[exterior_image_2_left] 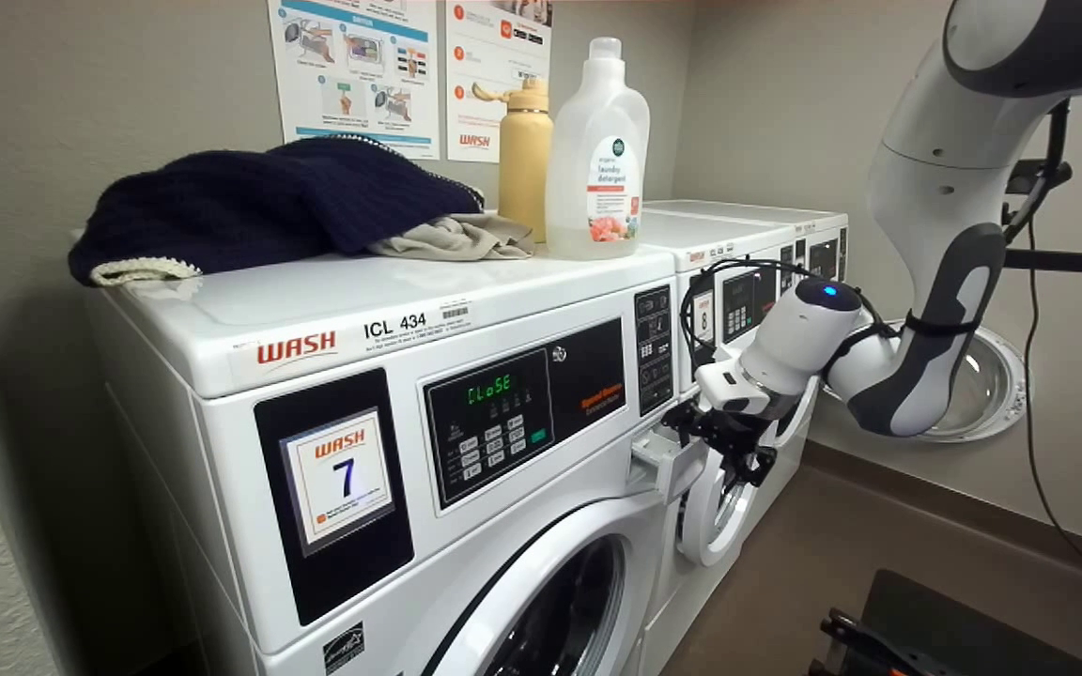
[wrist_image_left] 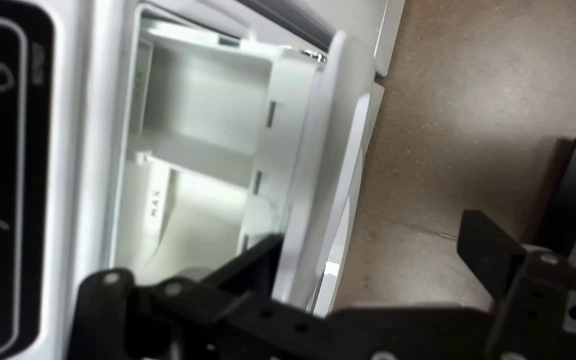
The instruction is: Open the drawer of the left washing machine
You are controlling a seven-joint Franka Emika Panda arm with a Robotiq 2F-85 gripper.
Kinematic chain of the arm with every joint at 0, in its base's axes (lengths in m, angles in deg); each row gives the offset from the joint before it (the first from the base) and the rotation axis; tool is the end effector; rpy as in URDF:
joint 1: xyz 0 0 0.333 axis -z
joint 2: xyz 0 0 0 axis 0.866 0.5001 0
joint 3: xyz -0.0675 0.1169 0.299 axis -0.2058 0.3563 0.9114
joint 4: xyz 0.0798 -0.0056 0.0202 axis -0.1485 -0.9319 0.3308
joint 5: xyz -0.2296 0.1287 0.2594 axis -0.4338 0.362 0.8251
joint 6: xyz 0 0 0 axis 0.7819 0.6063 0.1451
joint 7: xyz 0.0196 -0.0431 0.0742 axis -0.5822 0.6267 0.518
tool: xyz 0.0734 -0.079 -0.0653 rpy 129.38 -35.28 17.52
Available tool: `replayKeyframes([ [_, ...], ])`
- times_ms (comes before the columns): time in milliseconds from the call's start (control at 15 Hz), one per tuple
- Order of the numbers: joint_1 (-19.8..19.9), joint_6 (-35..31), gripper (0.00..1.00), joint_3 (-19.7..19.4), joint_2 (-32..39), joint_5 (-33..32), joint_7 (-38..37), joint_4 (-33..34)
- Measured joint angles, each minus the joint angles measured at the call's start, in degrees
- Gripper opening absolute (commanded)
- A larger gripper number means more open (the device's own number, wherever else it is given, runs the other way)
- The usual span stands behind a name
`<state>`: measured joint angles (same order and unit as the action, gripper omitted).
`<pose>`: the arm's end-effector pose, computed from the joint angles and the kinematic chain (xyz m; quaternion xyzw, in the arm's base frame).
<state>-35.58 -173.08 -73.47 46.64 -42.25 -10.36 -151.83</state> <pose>0.3861 -0.2149 0.1991 0.6204 0.7602 0.0859 0.1725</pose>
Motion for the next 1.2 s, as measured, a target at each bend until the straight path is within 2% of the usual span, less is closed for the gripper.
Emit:
replayKeyframes([
  [267,-1.0,0.8,1.00,-0.3,-4.0,-4.0,-2.5,-3.7],
  [600,-5.7,0.9,1.00,-4.2,-7.5,-14.3,-12.2,-6.5],
  [867,-13.1,1.3,1.00,-11.0,-9.4,-24.2,-22.2,-6.6],
  [1200,-25.2,3.9,1.00,-22.6,-12.9,-35.3,-33.3,-4.5],
])
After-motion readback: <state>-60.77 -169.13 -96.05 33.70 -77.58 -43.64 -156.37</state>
